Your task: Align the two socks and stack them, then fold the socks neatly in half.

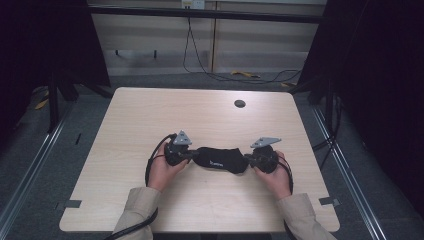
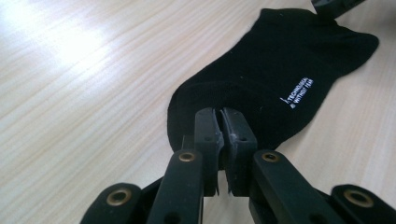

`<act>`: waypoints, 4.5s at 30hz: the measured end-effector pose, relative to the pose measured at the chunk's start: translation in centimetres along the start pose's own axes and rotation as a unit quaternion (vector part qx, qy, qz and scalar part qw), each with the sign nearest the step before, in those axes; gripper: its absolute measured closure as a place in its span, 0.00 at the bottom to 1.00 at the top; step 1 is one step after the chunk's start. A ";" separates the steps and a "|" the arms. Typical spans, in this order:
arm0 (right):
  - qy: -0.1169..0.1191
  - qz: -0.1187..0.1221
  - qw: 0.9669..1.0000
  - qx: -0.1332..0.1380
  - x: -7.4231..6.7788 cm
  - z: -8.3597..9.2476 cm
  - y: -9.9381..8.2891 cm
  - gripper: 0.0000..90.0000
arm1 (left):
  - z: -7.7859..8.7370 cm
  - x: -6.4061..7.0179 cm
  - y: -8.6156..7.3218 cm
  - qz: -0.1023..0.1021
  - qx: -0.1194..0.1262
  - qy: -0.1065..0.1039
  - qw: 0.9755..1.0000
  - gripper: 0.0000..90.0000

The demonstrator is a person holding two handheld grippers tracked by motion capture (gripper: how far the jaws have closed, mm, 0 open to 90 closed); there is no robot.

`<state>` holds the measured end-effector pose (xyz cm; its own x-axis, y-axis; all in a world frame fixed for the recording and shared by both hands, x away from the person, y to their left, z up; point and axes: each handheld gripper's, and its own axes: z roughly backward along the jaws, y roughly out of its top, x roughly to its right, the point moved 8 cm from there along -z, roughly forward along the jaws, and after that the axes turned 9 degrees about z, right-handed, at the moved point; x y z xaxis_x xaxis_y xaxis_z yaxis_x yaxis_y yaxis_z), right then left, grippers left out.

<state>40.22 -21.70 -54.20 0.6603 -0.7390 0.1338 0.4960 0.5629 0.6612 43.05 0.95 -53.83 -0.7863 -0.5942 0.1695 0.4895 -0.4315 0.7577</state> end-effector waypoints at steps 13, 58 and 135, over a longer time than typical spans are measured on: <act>0.001 -0.003 1.000 0.014 0.3 1.4 0.3 1.00 | 0.0 -0.3 1.1 -0.004 0.011 0.006 1.000 0.95; 0.003 0.051 0.998 0.028 -2.9 0.6 -1.2 0.83 | 0.5 -2.2 0.1 0.052 0.028 0.052 0.997 0.79; 0.046 0.039 0.997 0.051 -6.8 -0.1 -0.3 1.00 | 0.8 0.0 -3.5 0.062 -0.014 0.001 0.998 0.94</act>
<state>35.61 -16.84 -55.39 0.7457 -0.6549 0.1226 0.3842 0.5730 0.7239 41.10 2.98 -56.00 -0.7191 -0.6447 0.2593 0.5926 -0.3741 0.7133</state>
